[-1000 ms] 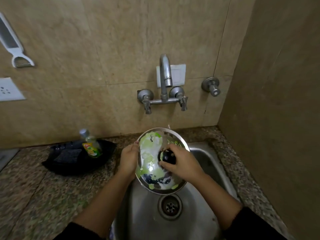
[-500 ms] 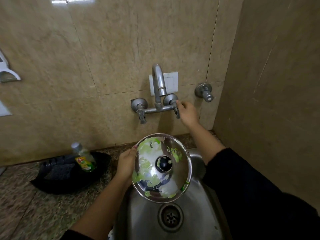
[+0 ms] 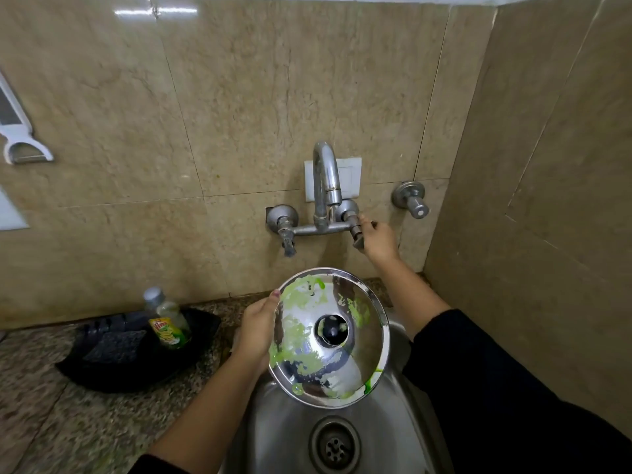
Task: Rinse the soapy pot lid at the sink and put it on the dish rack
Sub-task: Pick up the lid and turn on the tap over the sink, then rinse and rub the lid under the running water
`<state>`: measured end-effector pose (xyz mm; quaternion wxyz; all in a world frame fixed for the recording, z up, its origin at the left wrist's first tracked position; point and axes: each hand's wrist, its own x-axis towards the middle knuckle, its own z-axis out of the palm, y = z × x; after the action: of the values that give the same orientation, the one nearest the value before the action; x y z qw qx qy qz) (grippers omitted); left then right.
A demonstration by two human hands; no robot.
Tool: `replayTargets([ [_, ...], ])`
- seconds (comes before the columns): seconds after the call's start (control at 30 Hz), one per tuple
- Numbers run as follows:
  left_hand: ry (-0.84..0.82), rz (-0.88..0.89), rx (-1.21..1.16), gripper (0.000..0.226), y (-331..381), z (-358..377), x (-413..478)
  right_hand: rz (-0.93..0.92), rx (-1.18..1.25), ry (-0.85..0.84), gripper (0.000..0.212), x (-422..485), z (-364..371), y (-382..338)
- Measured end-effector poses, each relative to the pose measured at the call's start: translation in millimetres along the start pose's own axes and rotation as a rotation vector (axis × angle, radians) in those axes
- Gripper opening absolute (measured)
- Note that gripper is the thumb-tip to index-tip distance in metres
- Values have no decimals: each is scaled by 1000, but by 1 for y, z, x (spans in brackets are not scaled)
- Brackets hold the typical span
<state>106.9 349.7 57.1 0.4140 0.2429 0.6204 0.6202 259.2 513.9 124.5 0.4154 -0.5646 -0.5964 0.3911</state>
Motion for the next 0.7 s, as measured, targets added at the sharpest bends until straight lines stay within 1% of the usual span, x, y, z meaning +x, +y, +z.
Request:
replayTargets([
  [0.13, -10, -4, -13, 30, 0, 0, -2, -1, 50, -33, 43, -17, 1, 6],
  [0.2, -12, -5, -25, 30, -3, -3, -1, -31, 9, -12, 53, -38, 2, 15],
  [0.27, -14, -8, -30, 30, -7, -4, 1, -111, -178, -10, 62, -63, 4, 29],
  [0.33, -8, -16, -40, 31, -9, -5, 1, -255, -399, -69, 56, -82, 7, 42],
  [0.37, -7, -17, -40, 31, -9, -5, 2, -348, -460, -136, 54, -89, 10, 47],
  [0.4, -11, -11, -43, 31, -9, -3, 1, -436, -500, -249, 56, -94, 13, 50],
  [0.47, -24, 0, -54, 30, -8, 1, 0, -604, -552, -521, 67, -102, 18, 54],
  [0.5, -26, 3, -55, 30, -7, 2, -2, -663, -567, -615, 71, -103, 18, 59],
  [0.53, -19, 8, -55, 30, -8, 4, -2, -688, -573, -633, 73, -104, 17, 64],
  [0.57, -6, 10, -47, 30, -9, 4, -3, -673, -561, -582, 76, -101, 15, 72],
  [0.63, 30, 15, -33, 31, -9, 5, -4, -546, -526, -394, 90, -97, 6, 83],
  [0.67, 44, 18, -29, 31, -9, 4, -5, -486, -511, -355, 98, -97, 4, 85],
  [0.7, 46, 23, -20, 32, -8, 4, -6, -473, -505, -376, 101, -101, 4, 83],
])
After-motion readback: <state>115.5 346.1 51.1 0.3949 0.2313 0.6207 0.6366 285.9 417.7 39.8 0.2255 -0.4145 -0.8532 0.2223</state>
